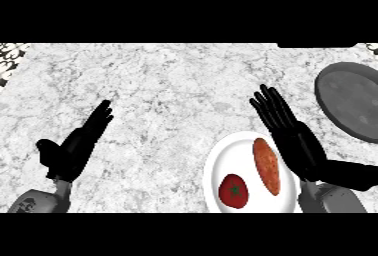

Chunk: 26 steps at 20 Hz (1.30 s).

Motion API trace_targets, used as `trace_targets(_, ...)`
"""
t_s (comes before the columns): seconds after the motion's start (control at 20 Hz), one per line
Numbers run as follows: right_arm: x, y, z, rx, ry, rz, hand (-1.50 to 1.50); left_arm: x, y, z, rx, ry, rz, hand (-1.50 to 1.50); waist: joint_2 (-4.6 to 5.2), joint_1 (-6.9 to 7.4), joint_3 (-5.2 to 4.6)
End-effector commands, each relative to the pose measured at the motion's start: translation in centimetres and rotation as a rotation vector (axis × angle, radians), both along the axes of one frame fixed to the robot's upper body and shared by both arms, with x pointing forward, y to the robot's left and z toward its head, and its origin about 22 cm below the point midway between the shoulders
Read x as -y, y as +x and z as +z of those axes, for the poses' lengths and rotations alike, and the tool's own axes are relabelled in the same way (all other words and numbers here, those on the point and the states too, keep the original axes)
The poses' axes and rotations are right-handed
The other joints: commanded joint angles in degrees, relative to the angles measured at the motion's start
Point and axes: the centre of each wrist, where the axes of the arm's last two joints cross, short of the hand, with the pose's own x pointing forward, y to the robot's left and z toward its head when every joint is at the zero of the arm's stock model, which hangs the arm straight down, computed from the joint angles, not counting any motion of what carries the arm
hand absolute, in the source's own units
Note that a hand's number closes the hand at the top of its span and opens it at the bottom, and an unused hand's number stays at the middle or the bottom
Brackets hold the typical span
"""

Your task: Pick the tomato from the plate and place it in the pan

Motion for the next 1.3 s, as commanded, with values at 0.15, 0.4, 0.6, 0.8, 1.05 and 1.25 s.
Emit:
trace_targets(0.15, 1.0, -2.1, -4.3, -0.147, -0.187, 0.062, 1.5, -1.2, 3.1, 4.4, 0.136, 0.032, 0.195, 0.0, -1.91, -0.45, -0.64)
trace_targets(0.4, 5.7, -3.8, -4.5, -0.009, -0.472, -0.294, -1.5, -2.4, 3.0, 3.9, 0.152, 0.014, 0.288, 0.0, -2.77, -3.36, -0.74)
trace_targets(0.6, 7.6, -7.5, -3.1, 0.115, -0.566, -0.493, -1.5, -3.4, 2.4, 3.2, 0.152, 0.029, 0.322, 0.0, -2.99, -4.43, -0.87)
trace_targets(0.8, 10.0, -12.4, 0.3, 0.13, -0.681, -0.449, -1.5, -3.1, 2.5, 3.3, 0.16, 0.025, 0.309, 0.0, -2.52, -3.23, -0.84)
trace_targets(1.05, 10.7, -12.0, 6.8, 0.102, -0.988, -0.326, -1.5, -2.1, 3.3, 3.5, 0.153, 0.029, 0.288, 0.0, -2.24, -2.75, -1.03)
trace_targets(1.25, 8.7, -12.6, 11.5, 0.041, -1.074, -0.32, -1.5, -2.3, 3.2, 2.9, 0.144, 0.024, 0.271, 0.0, -1.97, -1.22, -0.95)
